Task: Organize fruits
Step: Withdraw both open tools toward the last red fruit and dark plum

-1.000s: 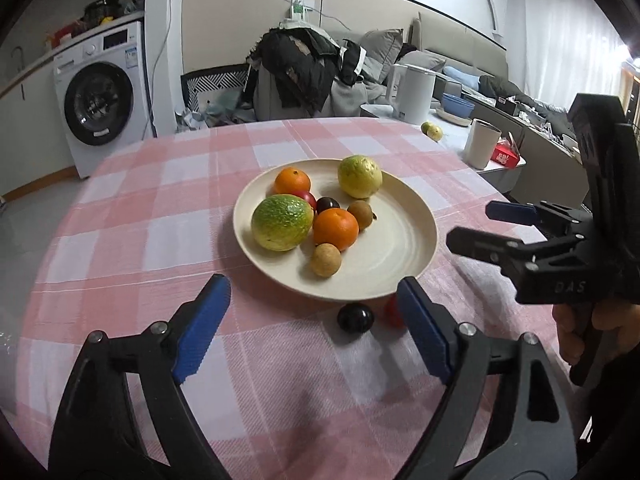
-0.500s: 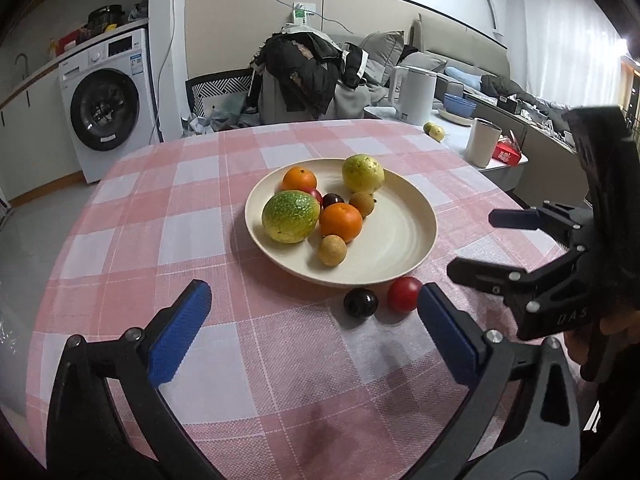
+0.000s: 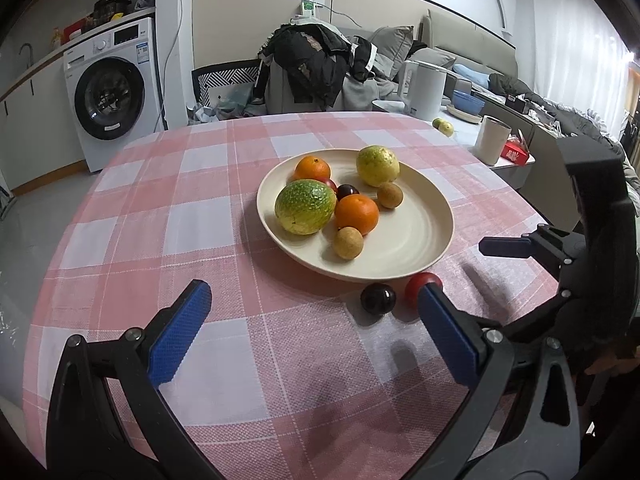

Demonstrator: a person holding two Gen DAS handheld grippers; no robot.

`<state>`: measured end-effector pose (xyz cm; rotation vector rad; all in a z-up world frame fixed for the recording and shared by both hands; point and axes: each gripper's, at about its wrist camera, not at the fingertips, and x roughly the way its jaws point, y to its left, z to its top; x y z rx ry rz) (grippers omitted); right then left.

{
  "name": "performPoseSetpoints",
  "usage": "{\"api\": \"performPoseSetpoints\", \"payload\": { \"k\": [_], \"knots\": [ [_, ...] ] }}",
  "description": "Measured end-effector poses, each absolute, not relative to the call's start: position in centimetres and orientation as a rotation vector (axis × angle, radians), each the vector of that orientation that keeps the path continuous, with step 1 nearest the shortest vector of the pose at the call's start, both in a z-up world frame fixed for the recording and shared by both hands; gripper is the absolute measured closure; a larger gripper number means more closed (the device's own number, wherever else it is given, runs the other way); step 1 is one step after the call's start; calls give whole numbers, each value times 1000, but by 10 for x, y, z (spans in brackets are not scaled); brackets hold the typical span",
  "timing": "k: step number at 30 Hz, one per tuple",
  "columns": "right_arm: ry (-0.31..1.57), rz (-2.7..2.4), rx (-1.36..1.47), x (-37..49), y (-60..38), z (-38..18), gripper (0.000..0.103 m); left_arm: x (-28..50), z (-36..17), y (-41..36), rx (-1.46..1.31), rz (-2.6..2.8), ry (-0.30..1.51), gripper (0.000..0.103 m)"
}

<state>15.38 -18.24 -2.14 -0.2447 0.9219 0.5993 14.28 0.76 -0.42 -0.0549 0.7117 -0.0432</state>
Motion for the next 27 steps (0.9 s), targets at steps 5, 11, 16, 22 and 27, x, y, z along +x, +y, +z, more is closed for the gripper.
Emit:
{"api": "performPoseSetpoints", "payload": {
  "k": [5,11,16,22,27],
  "knots": [
    [937,568,-251,154,-175,-28,0,145,-8,8,-56,-45,727,0],
    [980,522,-256,161,-171,-38,0,148,-13,6,-48,-43,742,0],
    [983,499,-246,165,-178,-38,0,149,-16,5,-44,-47,751,0],
    [993,527,-271,165,-187,-38,0,151,-18,5,-42,-50,760,0],
    [991,569,-239,166,-189,-34,1,151,-19,4,-33,-52,765,0]
  ]
}}
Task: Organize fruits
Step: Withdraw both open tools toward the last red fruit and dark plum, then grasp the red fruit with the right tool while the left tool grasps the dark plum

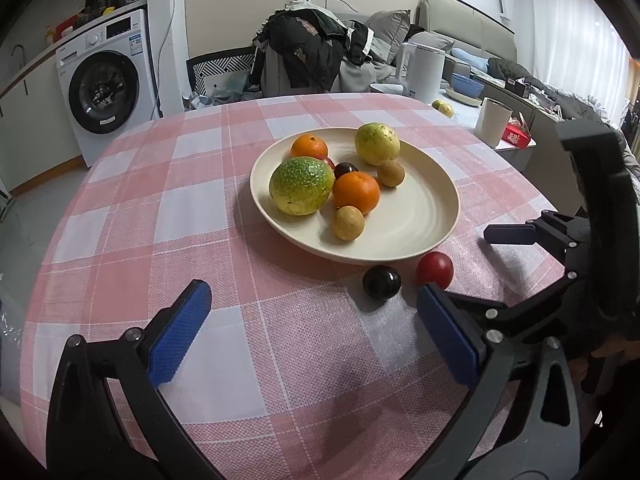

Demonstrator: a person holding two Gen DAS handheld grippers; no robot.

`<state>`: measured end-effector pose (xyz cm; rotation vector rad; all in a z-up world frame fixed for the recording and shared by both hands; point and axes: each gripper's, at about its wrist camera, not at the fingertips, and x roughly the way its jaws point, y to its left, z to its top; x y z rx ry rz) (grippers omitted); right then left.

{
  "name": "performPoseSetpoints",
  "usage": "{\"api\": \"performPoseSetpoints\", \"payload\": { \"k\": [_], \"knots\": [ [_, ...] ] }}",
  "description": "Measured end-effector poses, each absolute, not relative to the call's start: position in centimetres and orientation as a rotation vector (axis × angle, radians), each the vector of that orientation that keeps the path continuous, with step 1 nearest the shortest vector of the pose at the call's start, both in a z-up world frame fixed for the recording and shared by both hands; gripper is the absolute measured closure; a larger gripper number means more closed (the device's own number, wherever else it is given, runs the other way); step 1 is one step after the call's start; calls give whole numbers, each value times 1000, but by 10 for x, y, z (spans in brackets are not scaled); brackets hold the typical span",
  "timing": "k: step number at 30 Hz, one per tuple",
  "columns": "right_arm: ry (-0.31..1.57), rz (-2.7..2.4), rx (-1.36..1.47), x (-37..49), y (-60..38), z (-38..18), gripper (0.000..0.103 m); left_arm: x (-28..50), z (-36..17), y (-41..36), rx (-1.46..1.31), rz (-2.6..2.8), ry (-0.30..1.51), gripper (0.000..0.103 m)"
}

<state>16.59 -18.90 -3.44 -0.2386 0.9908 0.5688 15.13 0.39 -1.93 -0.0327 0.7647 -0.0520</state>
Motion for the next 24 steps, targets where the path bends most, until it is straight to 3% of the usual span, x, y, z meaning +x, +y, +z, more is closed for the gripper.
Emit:
{"api": "performPoseSetpoints", "payload": {
  "k": [4,6,24],
  "knots": [
    [968,612,-245,159,-179,-31,9,151,-19,4,-33,-51,764,0],
    [970,645,-234,158,-175,-31,26,151,-19,4,-34,-49,766,0],
    [955,737,-162,150,-174,-25,62,150,-19,8,-41,-45,767,1]
  ]
}}
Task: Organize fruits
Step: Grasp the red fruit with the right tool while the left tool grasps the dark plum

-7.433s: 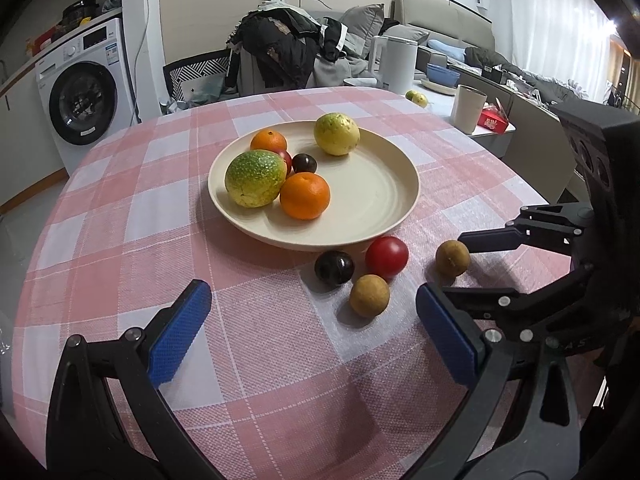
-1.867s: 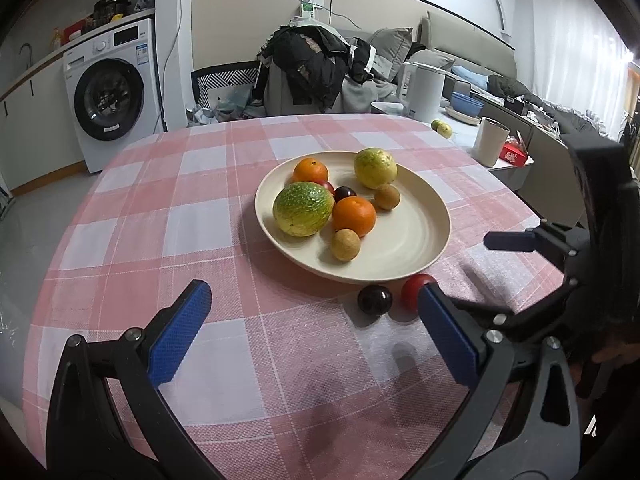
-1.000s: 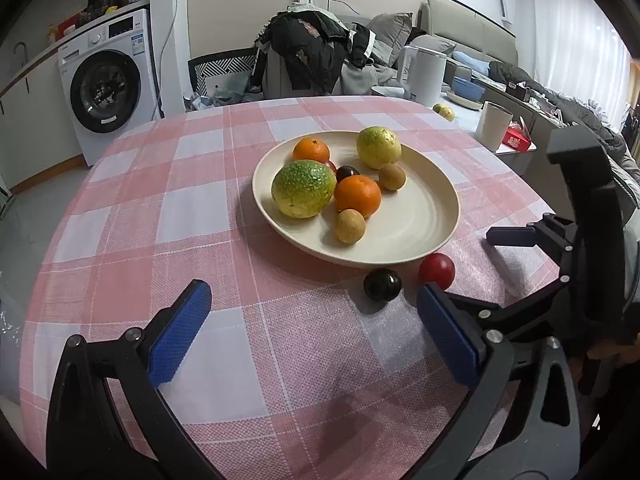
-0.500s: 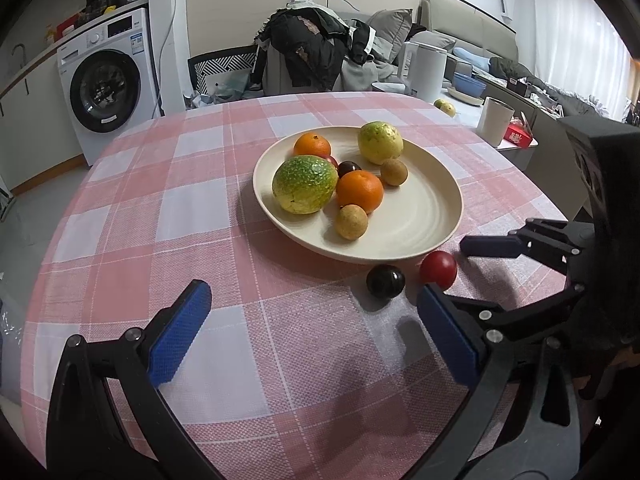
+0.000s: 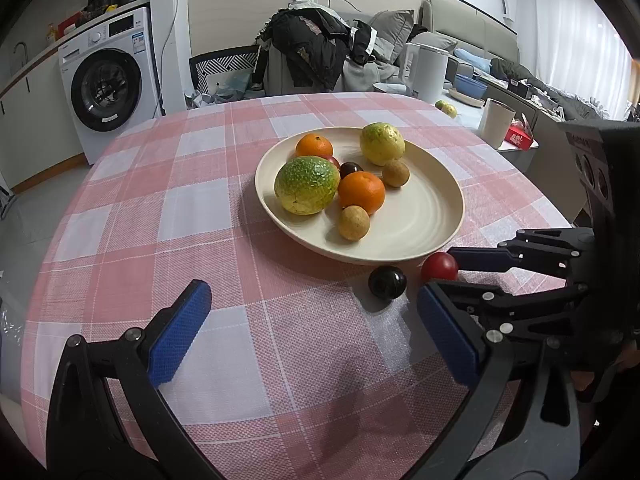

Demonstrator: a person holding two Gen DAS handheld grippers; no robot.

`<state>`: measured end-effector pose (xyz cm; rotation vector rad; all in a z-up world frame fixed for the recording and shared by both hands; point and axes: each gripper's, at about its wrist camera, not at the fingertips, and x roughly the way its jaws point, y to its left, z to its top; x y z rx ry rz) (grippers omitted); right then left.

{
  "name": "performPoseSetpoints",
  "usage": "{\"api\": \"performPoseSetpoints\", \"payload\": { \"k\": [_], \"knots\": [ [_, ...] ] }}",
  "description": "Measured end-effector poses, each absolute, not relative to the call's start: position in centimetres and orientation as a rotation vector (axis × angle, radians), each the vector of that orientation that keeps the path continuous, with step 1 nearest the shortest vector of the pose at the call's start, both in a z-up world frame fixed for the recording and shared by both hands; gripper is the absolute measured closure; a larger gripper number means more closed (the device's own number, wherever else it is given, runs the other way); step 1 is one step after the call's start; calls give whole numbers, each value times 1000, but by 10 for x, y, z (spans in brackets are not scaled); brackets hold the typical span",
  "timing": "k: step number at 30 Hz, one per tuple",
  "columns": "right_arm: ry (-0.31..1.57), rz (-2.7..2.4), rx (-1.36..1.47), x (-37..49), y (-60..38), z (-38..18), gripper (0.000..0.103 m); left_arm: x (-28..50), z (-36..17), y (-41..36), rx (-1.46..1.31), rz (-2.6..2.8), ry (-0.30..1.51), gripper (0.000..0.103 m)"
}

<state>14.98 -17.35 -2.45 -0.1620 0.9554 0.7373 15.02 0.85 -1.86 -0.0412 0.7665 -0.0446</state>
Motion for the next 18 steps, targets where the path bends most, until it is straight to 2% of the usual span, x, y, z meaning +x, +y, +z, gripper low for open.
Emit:
{"api": "performPoseSetpoints", "payload": {
  "k": [2,5,18],
  "knots": [
    [956,741,-159,150,-173,-25,63,150,-19,8,-41,-44,766,0],
    [954,748,-155,151,-173,-26,71,150,-19,8,-41,-44,767,0],
    [908,743,-152,145,-187,-5,72,154,-27,3,-76,-87,818,1]
  ]
}}
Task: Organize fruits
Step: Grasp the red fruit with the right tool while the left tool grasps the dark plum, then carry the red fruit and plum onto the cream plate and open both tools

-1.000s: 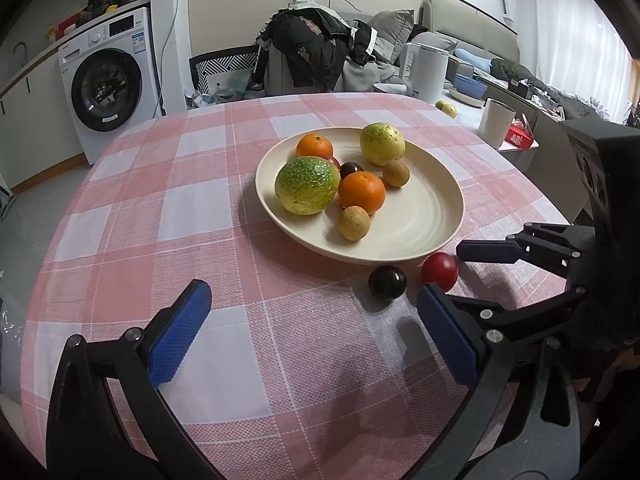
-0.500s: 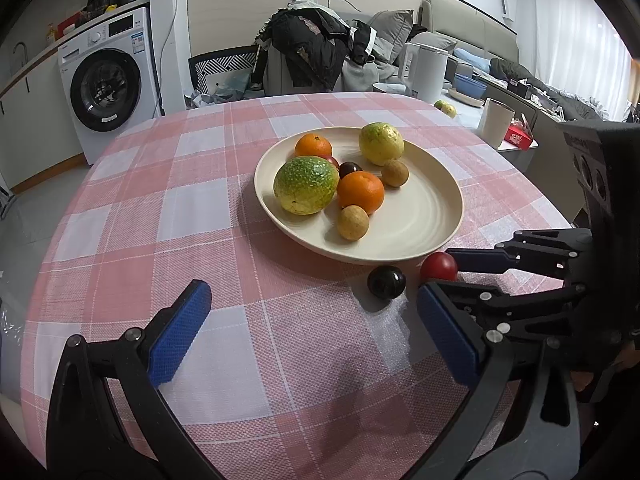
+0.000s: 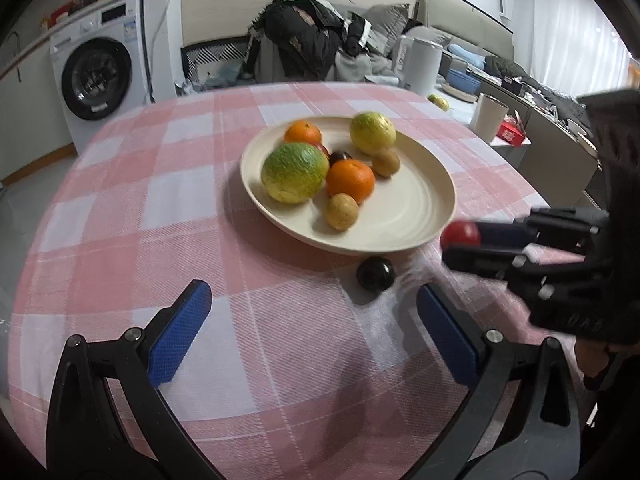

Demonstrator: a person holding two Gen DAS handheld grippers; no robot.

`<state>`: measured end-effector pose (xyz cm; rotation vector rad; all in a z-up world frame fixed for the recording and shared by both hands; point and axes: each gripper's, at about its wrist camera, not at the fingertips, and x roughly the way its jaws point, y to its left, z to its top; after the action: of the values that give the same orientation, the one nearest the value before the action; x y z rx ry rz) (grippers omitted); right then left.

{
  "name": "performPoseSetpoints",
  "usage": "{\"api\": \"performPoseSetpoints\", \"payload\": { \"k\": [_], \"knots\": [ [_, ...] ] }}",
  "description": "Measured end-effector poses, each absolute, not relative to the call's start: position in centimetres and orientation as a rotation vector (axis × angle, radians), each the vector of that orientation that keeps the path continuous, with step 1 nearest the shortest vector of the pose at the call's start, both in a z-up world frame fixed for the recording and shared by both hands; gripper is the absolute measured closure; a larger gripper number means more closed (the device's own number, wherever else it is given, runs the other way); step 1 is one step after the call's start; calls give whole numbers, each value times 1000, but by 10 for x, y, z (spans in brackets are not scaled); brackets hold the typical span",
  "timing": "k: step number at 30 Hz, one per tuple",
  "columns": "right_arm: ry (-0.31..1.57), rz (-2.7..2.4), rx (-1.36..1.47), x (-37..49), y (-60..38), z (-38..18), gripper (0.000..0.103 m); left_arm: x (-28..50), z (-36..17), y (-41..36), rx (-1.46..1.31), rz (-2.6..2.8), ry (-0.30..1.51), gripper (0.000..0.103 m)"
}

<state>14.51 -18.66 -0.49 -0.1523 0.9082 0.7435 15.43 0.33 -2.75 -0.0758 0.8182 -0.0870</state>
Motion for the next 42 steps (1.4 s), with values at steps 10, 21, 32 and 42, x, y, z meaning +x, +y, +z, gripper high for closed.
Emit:
{"api": "performPoseSetpoints", "payload": {
  "k": [10,21,32,42],
  "knots": [
    [876,706,-123,151,-205,11,72,173,-48,-12,-77,-130,904,19],
    [869,694,-130,152,-207,13,72,189,-49,-31,-58,-142,904,43],
    [870,690,-115,155,-213,14,72,189,-46,-33,-62,-197,892,80],
    [859,680,-105,156,-218,18,72,171,-34,-28,-41,-206,857,80]
  ]
}}
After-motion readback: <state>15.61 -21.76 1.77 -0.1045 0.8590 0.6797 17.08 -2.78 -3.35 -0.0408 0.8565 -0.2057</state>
